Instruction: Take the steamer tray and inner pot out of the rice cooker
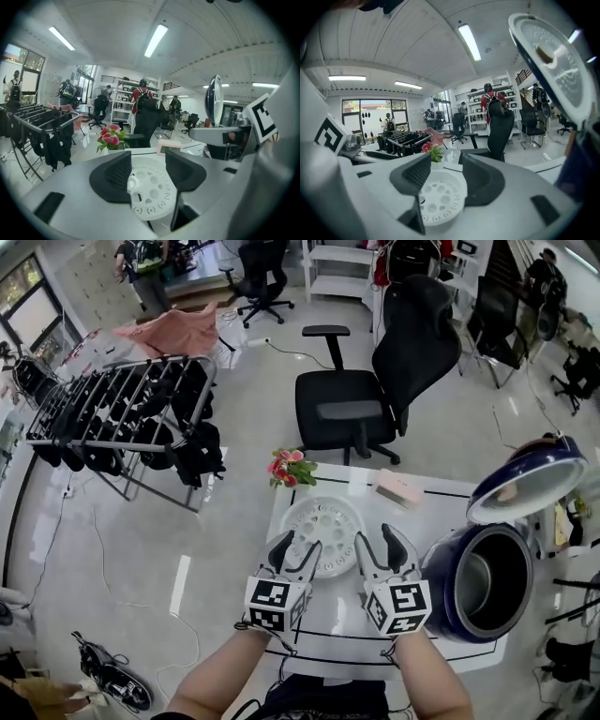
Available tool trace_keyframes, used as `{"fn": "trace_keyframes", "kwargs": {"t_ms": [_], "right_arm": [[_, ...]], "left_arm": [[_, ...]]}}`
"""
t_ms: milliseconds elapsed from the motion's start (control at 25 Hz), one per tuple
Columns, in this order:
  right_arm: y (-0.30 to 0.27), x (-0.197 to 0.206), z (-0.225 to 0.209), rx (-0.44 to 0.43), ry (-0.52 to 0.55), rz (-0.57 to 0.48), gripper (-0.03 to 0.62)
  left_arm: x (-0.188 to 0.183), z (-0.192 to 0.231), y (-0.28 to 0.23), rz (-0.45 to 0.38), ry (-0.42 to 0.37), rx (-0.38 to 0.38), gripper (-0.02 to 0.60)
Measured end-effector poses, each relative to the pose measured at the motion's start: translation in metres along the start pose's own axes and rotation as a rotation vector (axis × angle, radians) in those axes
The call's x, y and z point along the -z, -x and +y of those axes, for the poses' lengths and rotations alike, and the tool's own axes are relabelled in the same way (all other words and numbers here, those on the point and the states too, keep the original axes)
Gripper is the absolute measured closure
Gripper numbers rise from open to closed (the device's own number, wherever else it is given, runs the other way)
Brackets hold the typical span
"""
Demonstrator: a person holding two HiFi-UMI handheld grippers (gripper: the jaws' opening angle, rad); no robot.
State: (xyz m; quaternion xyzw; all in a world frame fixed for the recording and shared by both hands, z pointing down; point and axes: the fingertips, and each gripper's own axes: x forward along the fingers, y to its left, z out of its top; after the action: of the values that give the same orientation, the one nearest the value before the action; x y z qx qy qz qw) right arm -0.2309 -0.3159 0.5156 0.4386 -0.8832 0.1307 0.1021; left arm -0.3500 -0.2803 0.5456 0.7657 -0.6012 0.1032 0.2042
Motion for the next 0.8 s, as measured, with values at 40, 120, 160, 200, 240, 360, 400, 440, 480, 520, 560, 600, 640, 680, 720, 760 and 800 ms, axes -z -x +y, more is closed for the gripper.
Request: {"fn": "trace_keyframes", "kwargs": {"t_ms": [40,120,160,200,240,360,400,440,480,520,560,600,640,680,720,760,800], "right_arm": [[0.010,-0.011,0.001,-0.004,0.011,-0.020,0.398],[0.033,-0.032,-0.001,0.002,0.030,-0.060,0.396],[0.046,-0.041,-0.004,0.011,0.034,-0.080,0.396],[0.060,-0.050,-0.007,0.022,0.035,-0.099,0.396],[0.073,-0.059,-0.010,0.033,0.036,-0.117,0.396],[0.110,-0.082,-0.022,0.086,0.048,-0.165,0.396],[0.121,-0.088,-0.028,0.109,0.051,-0.179,0.396],[0.133,-0.094,-0.035,0.133,0.054,-0.191,0.396],[0.144,-0.098,-0.042,0.159,0.057,-0.202,0.396],[0.155,-0.102,-0.050,0.185,0.060,-0.213,0.396],[0.167,-0.105,-0.059,0.212,0.061,-0.222,0.396],[0.178,-0.107,-0.068,0.239,0.060,-0.230,0.396],[0.189,-0.108,-0.078,0.265,0.058,-0.235,0.396],[0.200,-0.108,-0.088,0.289,0.055,-0.239,0.396],[0.211,-0.107,-0.098,0.312,0.051,-0.240,0.396],[0.222,-0.105,-0.108,0.336,0.047,-0.241,0.396],[0.232,-0.102,-0.117,0.361,0.042,-0.242,0.396]], "left_arm": [[-0.007,-0.009,0.003,-0.012,-0.008,0.018,0.359],[-0.023,-0.031,0.008,-0.036,-0.026,0.065,0.359],[-0.030,-0.044,0.010,-0.048,-0.034,0.091,0.359],[-0.036,-0.057,0.012,-0.060,-0.042,0.114,0.359],[-0.043,-0.070,0.014,-0.071,-0.049,0.134,0.359],[-0.065,-0.110,0.018,-0.108,-0.073,0.188,0.359],[-0.072,-0.124,0.019,-0.117,-0.082,0.211,0.360],[-0.076,-0.138,0.018,-0.121,-0.091,0.239,0.359],[-0.079,-0.153,0.018,-0.123,-0.101,0.268,0.360],[-0.080,-0.167,0.017,-0.121,-0.113,0.297,0.360],[-0.082,-0.181,0.017,-0.120,-0.124,0.324,0.359],[-0.084,-0.195,0.016,-0.121,-0.133,0.346,0.359],[-0.085,-0.208,0.015,-0.121,-0.141,0.364,0.359],[-0.087,-0.221,0.015,-0.122,-0.148,0.379,0.359],[-0.087,-0.233,0.014,-0.123,-0.154,0.393,0.359],[-0.086,-0.245,0.014,-0.123,-0.162,0.409,0.360],[-0.085,-0.256,0.013,-0.121,-0.172,0.424,0.359]]}}
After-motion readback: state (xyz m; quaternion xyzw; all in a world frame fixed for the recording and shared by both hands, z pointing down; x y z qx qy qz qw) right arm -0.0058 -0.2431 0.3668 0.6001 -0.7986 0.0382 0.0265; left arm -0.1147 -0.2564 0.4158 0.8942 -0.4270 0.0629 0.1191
